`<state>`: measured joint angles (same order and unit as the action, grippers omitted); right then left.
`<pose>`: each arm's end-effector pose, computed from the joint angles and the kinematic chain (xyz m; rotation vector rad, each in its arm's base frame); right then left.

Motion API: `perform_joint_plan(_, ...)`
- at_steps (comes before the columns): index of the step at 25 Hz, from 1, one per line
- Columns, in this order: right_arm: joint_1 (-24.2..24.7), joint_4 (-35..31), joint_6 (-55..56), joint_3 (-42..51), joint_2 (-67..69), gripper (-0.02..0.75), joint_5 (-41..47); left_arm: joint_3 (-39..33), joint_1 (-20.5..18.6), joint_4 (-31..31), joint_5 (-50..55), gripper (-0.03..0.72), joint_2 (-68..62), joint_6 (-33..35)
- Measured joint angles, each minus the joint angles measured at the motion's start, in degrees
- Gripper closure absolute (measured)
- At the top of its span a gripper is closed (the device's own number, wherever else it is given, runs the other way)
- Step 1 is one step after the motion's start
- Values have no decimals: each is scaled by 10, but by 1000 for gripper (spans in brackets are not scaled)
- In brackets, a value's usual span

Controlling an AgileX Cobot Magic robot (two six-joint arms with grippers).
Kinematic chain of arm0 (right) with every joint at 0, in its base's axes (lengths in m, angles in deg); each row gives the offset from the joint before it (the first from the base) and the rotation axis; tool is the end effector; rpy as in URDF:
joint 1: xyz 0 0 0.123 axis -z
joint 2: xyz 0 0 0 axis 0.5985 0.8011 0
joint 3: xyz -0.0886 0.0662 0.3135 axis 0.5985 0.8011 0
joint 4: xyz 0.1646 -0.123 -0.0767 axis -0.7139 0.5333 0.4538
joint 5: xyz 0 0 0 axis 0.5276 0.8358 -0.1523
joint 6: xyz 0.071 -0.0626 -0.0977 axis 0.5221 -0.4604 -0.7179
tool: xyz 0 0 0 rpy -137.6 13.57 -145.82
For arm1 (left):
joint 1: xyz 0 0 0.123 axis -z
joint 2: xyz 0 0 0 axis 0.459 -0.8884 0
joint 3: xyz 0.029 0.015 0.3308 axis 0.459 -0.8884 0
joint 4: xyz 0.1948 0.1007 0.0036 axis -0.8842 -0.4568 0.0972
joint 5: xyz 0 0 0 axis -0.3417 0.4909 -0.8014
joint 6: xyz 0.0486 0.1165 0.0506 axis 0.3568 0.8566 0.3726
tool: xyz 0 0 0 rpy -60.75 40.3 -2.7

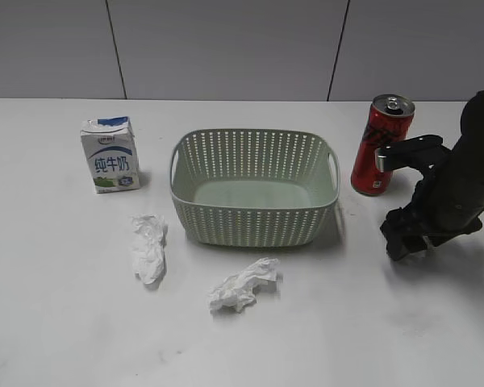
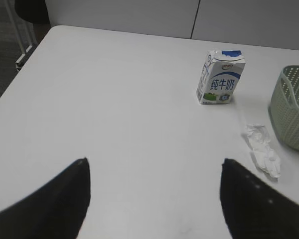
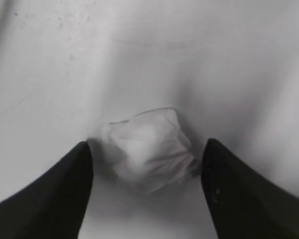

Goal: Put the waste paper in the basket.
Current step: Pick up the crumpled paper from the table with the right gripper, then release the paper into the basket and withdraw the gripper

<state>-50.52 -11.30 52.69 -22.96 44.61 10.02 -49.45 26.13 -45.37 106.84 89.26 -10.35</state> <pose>0.3226 0.0807 0.1437 -0.4469 2.8977 0.0452 -0.0410 -0.0175 0.2471 0.0460 1.9956 -0.1180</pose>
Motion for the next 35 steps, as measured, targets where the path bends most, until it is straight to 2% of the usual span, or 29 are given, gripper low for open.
perform_joint_plan(3,0,1,0,0,2,271,0,0,0,0,0,92,0,0)
perform_joint_plan(7,0,1,0,0,2,499,0,0,0,0,0,95,0,0)
perform_joint_plan(9,0,1,0,0,2,639,3,0,0,0,0,96,0,0)
perform_joint_plan(11,0,1,0,0,2,710,7,0,0,0,0,96,0,0)
perform_joint_plan(13,0,1,1,0,-2,731,14,0,0,0,0,97,0,0)
perform_joint_plan(19,-16,2,1,0,-68,734,64,0,0,0,0,101,0,0)
perform_joint_plan(26,-162,-1,2,-22,-190,737,82,0,0,0,0,101,0,0)
perform_joint_plan(29,-196,-7,11,-74,-199,737,77,0,0,0,0,101,0,0)
perform_joint_plan(35,-201,-33,14,-223,-112,737,103,0,0,0,0,101,0,0)
